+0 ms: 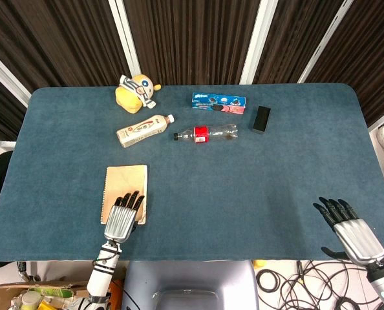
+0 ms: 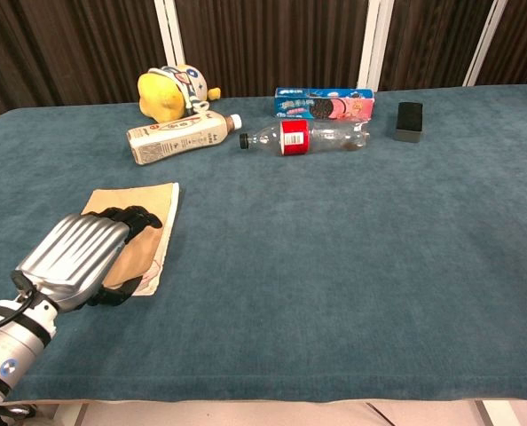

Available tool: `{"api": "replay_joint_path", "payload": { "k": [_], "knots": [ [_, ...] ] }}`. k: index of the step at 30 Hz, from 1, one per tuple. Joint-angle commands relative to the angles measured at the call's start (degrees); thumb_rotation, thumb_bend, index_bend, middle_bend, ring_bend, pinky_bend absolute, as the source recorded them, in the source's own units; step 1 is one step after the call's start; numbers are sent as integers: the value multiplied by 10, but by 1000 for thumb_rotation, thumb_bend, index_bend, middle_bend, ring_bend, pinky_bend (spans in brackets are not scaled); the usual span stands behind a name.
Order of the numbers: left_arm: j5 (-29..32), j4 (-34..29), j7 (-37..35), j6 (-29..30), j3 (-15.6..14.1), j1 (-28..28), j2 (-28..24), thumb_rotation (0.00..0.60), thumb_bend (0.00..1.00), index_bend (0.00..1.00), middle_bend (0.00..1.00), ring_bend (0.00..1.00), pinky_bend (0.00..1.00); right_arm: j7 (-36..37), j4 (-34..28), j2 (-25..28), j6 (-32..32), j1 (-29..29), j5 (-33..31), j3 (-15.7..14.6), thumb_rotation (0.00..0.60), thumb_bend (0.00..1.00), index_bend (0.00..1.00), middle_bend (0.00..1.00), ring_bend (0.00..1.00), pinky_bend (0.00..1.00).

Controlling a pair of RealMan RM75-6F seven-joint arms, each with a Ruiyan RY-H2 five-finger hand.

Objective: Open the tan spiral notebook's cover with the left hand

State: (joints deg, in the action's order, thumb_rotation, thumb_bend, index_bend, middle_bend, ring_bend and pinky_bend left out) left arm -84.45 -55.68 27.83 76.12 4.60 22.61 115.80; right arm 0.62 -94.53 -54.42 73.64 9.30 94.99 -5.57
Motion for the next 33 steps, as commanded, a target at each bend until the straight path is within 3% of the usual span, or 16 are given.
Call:
{"api": "replay_joint_path", "payload": {
  "k": [1, 10, 21, 29, 33],
  "knots": [
    [1, 1, -1, 0, -1, -1, 1, 600, 303, 264, 201, 229, 370, 1, 0, 0, 2, -1, 1, 0, 600, 95, 0, 0, 0, 54],
    [1, -2, 0, 8, 2, -2, -4, 600, 302, 268, 202, 229, 371, 5, 3, 1, 0, 2, 5, -1, 600, 95, 0, 0, 0, 54],
    [8, 9, 13, 2, 7, 0, -4, 600, 340, 508, 191, 230, 371, -2, 0, 0, 2, -1, 3, -2, 600, 95, 0, 0, 0, 54],
    [8, 17, 18, 15, 9, -2, -6, 600, 354, 529, 190, 230, 371, 3, 1, 1, -2, 2, 5, -3, 600, 95, 0, 0, 0, 54],
    [1, 22, 6, 34, 11, -4, -7, 600, 388, 596, 209, 250, 390, 3, 0, 2, -8, 5, 4, -3, 600, 95, 0, 0, 0, 54]
  ]
}}
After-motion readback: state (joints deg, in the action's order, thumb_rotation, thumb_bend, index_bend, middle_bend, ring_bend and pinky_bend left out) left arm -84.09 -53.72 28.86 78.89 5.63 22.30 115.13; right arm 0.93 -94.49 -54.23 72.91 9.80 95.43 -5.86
